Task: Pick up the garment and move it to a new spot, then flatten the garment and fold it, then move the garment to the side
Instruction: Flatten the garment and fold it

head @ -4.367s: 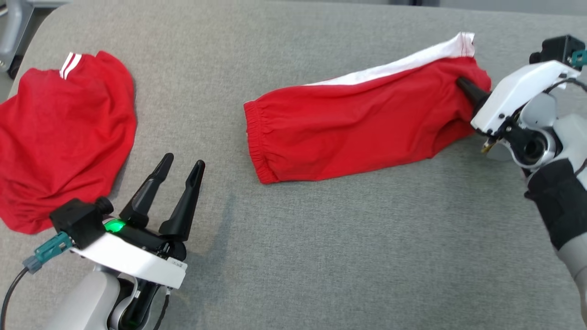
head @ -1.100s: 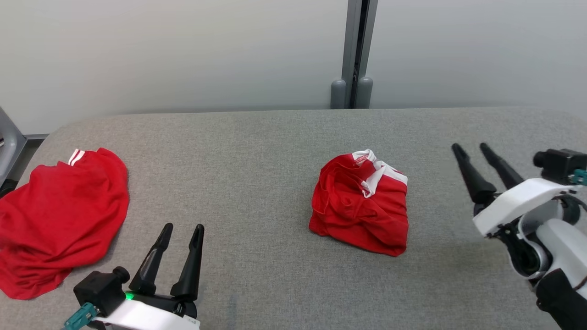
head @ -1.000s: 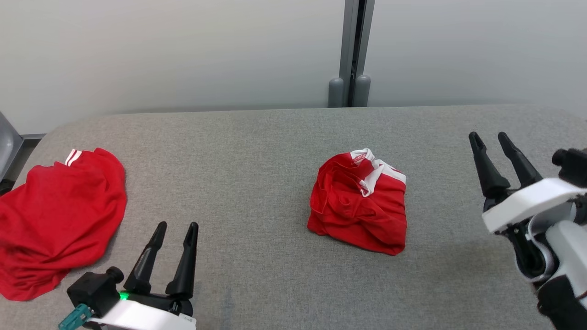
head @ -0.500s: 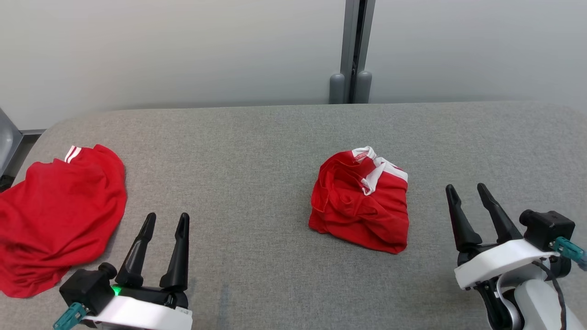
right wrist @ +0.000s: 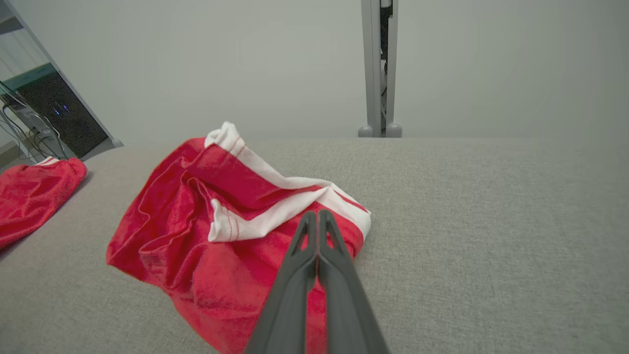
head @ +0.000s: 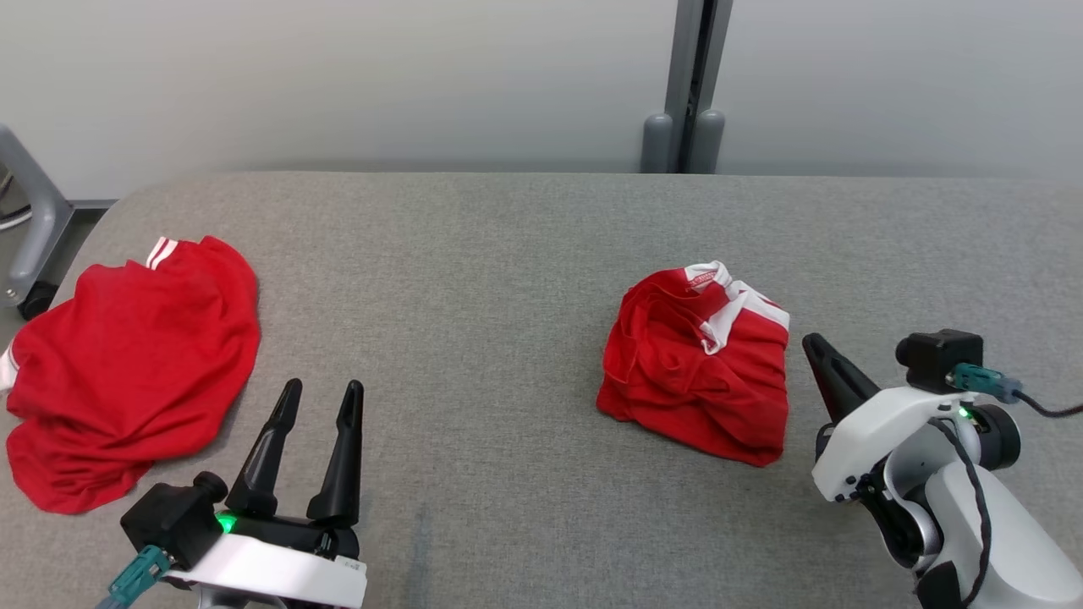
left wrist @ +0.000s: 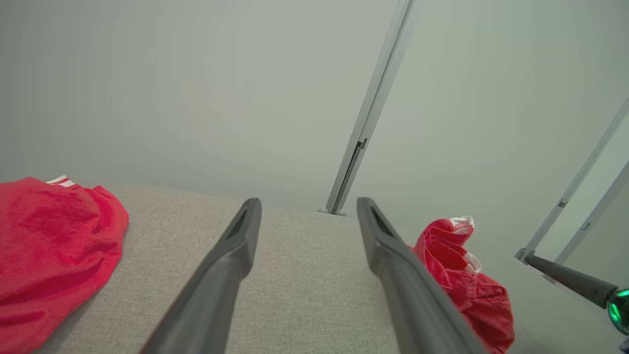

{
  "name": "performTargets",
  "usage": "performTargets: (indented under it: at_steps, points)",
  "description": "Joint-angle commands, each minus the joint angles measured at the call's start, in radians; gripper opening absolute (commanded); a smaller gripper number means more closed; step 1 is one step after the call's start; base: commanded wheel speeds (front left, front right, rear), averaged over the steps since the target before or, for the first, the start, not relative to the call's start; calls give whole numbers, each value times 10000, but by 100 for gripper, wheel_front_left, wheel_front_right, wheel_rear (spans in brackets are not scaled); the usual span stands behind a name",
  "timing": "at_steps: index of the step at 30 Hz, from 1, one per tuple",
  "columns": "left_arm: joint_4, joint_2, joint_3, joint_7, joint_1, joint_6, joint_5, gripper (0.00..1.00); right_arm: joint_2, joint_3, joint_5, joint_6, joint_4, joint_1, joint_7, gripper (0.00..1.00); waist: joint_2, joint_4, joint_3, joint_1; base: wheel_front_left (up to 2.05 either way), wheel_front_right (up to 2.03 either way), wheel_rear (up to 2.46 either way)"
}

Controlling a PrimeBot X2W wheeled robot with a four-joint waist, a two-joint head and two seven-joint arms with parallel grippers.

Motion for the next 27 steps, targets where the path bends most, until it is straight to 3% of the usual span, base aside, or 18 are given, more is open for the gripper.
performTargets:
  at_steps: [1, 12, 27]
  points:
    - [18, 86, -55, -41, -182, -18, -87, 100, -115, 268, 153, 1, 369, -308, 517, 0, 0, 278, 180, 0, 0, 0, 0]
    - [178, 165, -309, -43, -398, -19, -375, 100, -271, 1456, 945, 1, 1835, -1281, 2344, 0, 0, 1122, 537, 0, 0, 0, 0]
    - [300, 196, -519, -43, -906, -20, -740, 100, -742, 1458, 1300, 1, 3463, -4241, 2557, 0, 0, 2422, 1638, 0, 0, 0, 0]
